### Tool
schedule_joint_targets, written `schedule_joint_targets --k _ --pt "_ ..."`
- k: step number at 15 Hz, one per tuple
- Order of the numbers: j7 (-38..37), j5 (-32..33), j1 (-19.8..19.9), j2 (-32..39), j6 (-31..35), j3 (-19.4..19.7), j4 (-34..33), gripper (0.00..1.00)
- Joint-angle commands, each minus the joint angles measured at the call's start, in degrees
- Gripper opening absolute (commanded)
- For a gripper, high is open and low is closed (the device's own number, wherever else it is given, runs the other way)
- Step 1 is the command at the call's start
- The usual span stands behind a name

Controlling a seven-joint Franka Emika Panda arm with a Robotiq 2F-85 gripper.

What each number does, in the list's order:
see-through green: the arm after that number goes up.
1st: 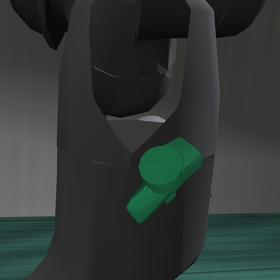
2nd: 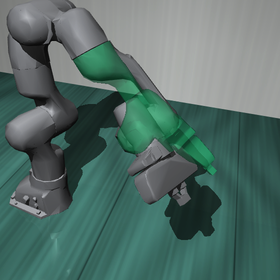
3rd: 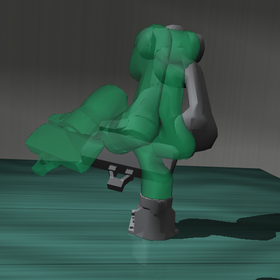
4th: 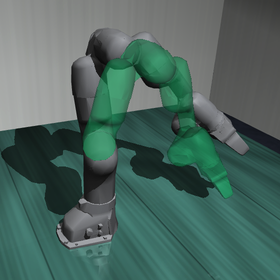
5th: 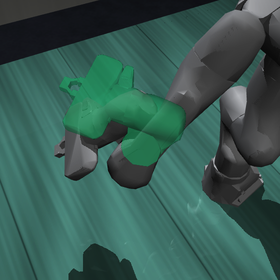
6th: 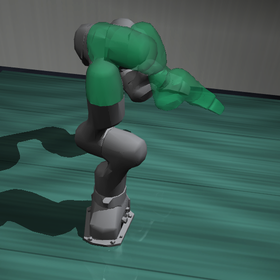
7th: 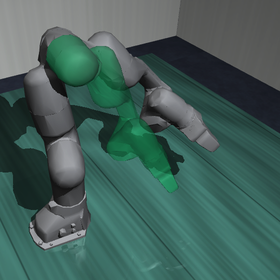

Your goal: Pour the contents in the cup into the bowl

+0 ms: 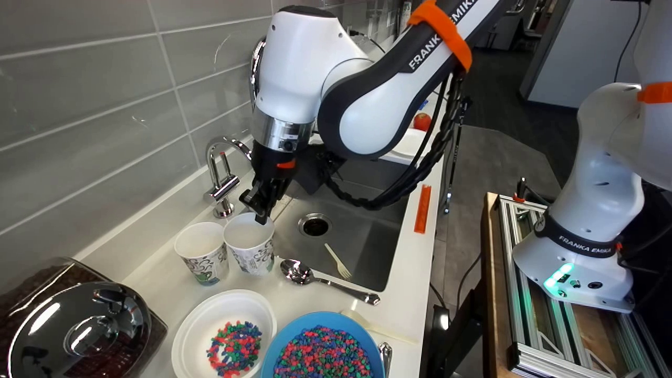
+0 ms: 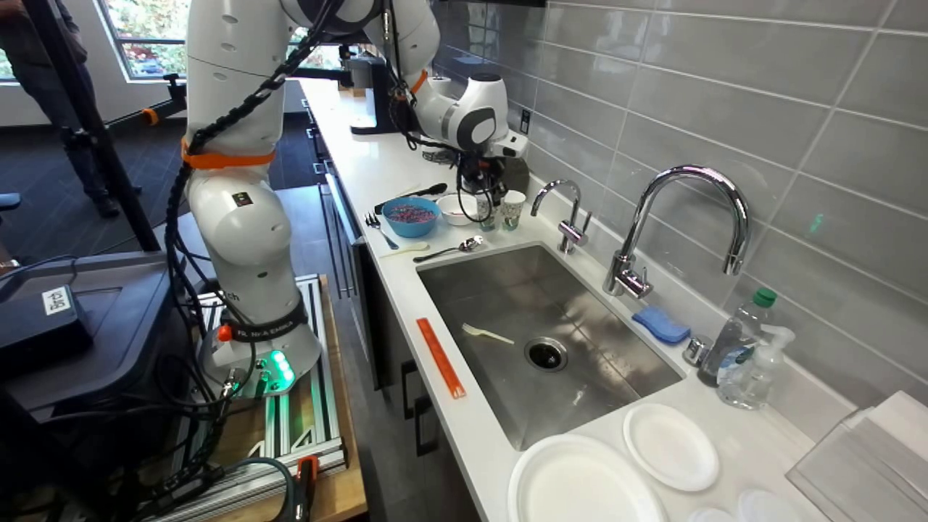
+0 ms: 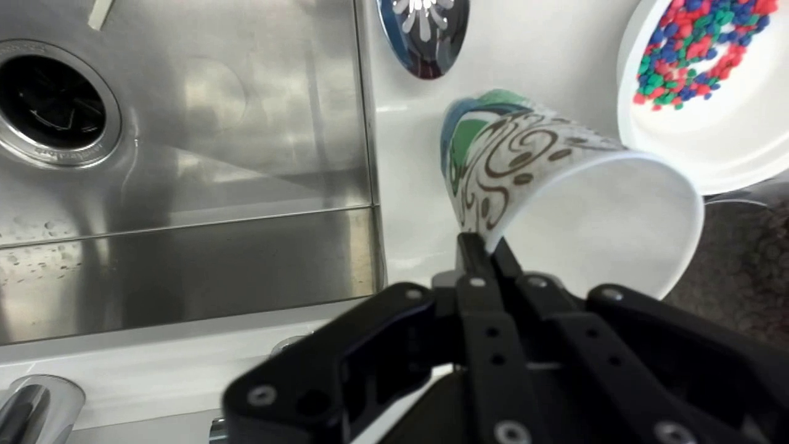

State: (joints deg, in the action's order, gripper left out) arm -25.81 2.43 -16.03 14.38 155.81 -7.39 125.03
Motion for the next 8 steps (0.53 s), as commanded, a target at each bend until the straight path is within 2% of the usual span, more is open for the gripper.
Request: schedule_joint_targets --k 1,8 --pt "3.0 -3.5 0.9 -0.9 2.3 -1.0 2.6 0.01" --pt "6.5 -7.2 1.6 0.4 2.5 -2.0 2.5 0.01"
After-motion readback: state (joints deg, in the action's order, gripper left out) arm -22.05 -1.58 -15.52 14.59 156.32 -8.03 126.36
